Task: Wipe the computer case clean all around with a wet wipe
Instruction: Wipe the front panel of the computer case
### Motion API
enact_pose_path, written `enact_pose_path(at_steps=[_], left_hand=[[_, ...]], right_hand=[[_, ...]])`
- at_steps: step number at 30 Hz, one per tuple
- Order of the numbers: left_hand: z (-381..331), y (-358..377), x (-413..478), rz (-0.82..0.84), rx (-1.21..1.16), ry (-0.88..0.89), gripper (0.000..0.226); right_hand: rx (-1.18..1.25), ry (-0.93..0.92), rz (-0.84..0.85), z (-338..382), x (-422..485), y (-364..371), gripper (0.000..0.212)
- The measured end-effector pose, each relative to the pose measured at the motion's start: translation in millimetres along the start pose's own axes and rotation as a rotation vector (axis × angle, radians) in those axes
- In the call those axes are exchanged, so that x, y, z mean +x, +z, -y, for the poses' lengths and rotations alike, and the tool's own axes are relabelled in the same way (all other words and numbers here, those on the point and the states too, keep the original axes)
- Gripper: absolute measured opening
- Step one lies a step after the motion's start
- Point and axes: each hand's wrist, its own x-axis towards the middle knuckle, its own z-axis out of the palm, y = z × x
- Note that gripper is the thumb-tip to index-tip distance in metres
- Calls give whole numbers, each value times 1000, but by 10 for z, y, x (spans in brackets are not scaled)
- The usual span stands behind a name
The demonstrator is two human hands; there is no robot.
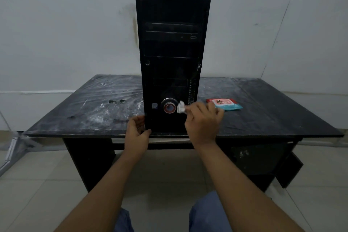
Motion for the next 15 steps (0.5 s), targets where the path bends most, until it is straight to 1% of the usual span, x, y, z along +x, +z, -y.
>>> enact_pose_path(at_steps=[5, 8, 10, 12, 13, 15], left_hand=[[-33, -23, 7, 20, -2, -25, 48], [-39, -17, 17, 20, -7, -36, 49], [-47, -12, 20, 20, -2, -48, 50], [-48, -21, 21, 28, 3, -55, 52], [-47, -27, 21, 36, 5, -56, 52], [-44, -46, 22, 45, 0, -61, 52]], right_hand=[[65, 3, -211, 296, 830, -190, 16], [67, -58, -253, 382, 1084, -202, 14], [56, -164, -226, 357, 1000, -163, 17], [17, -333, -125, 265, 753, -94, 24], [-8, -399, -71, 200, 651, -81, 23], [-35, -441, -26, 113, 610, -94, 20]])
